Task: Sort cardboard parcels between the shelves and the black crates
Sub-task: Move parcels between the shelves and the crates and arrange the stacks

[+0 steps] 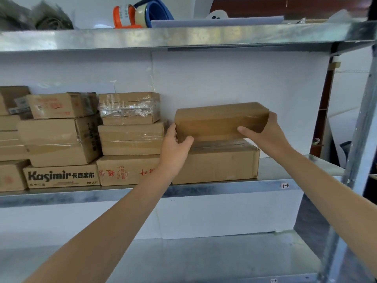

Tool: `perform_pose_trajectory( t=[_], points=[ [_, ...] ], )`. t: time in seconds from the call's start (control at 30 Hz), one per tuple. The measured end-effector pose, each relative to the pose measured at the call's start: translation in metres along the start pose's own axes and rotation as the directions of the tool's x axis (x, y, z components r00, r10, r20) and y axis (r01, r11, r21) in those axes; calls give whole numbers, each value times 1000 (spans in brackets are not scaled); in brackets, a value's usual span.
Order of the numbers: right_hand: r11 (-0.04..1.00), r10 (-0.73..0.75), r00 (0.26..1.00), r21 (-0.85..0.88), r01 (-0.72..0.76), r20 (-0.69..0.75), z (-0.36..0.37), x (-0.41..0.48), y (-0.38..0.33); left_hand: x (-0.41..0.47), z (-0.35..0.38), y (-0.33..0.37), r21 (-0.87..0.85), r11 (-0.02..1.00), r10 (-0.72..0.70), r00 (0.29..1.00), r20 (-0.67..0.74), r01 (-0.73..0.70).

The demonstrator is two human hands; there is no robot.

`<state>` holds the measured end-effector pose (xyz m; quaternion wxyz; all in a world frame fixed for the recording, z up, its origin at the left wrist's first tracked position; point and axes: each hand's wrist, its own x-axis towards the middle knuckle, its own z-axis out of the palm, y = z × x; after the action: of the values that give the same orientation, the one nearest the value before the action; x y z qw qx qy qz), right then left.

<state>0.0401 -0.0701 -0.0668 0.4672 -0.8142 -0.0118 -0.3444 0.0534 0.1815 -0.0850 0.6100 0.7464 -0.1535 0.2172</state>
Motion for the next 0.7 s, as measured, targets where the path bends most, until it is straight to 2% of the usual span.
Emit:
perform_pose_trajectory(
  t=[0.1, 0.2, 0.33, 0.4, 0.53, 0.7],
  points=[
    [995, -75, 995, 68, 80, -66, -16, -21, -17, -17, -7, 17, -128, 991, 41, 997, -61, -49],
    [985, -82, 992, 147, 95, -93, -22, -51, -25, -41, -22, 25, -214, 974, 47, 992, -117, -71],
    [980, 1, 998, 196, 13, -69, -13, -92, -9, -82, -50, 8, -248, 968, -19, 977, -214, -36],
    [972, 53, 998, 230, -42, -41, -1, -111, -1, -103, -63, -7, -279, 960, -82, 970, -230, 14],
    [939, 121, 992, 328, -104, -31, 31, -147, 5, -141, -86, -36, -268, 963, -115, 953, -281, 37],
    [901, 147, 985, 400, -169, 87, 86, -200, 15, -187, -123, -86, -249, 962, -204, 896, -394, 109]
  ],
)
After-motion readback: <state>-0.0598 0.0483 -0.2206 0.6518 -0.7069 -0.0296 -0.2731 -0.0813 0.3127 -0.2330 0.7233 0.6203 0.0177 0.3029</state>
